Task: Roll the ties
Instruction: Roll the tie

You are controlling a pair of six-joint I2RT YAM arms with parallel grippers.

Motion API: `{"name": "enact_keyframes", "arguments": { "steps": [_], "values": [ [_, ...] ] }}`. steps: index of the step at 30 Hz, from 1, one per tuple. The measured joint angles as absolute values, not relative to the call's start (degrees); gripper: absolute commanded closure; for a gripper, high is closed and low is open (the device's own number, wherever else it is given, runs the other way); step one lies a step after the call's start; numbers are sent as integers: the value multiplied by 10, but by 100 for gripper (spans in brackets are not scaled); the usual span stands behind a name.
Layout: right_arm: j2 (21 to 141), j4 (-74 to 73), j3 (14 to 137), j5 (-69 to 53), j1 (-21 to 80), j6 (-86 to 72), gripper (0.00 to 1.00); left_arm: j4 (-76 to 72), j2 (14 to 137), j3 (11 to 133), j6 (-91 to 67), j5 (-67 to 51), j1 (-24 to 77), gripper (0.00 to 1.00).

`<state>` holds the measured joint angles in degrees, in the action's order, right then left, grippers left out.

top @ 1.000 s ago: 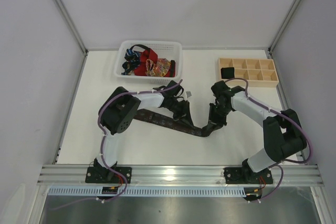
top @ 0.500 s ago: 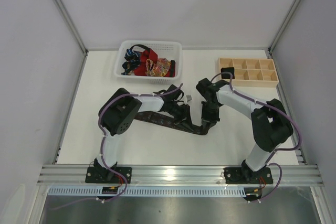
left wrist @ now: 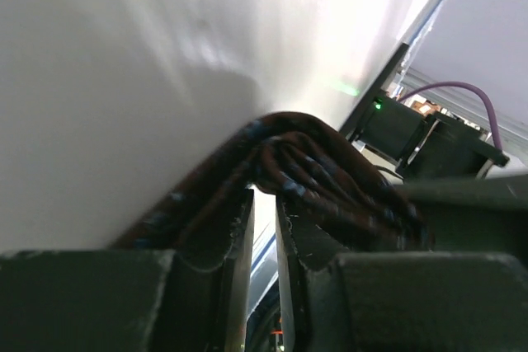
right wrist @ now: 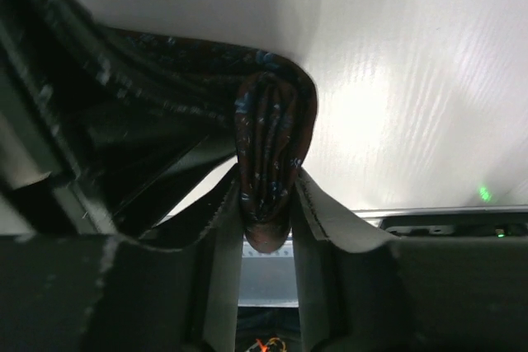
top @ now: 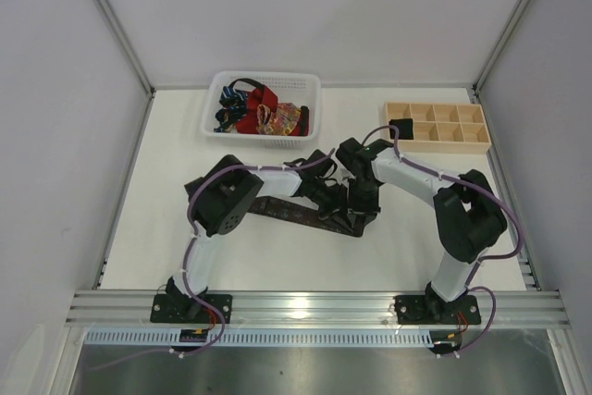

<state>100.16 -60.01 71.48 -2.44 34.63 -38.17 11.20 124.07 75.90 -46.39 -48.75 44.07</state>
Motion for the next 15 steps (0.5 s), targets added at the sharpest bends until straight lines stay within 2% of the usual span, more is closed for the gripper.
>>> {"name": "enact_keyframes", "arguments": {
  "steps": [10,15],
  "values": [
    [1013,-576,715,-34,373,-414,71,127,1259,765,-460,-489,435,83],
    [1026,-559,715,-44,376,-429,71,168,1247,766,-425,-469,428,78]
  ]
}}
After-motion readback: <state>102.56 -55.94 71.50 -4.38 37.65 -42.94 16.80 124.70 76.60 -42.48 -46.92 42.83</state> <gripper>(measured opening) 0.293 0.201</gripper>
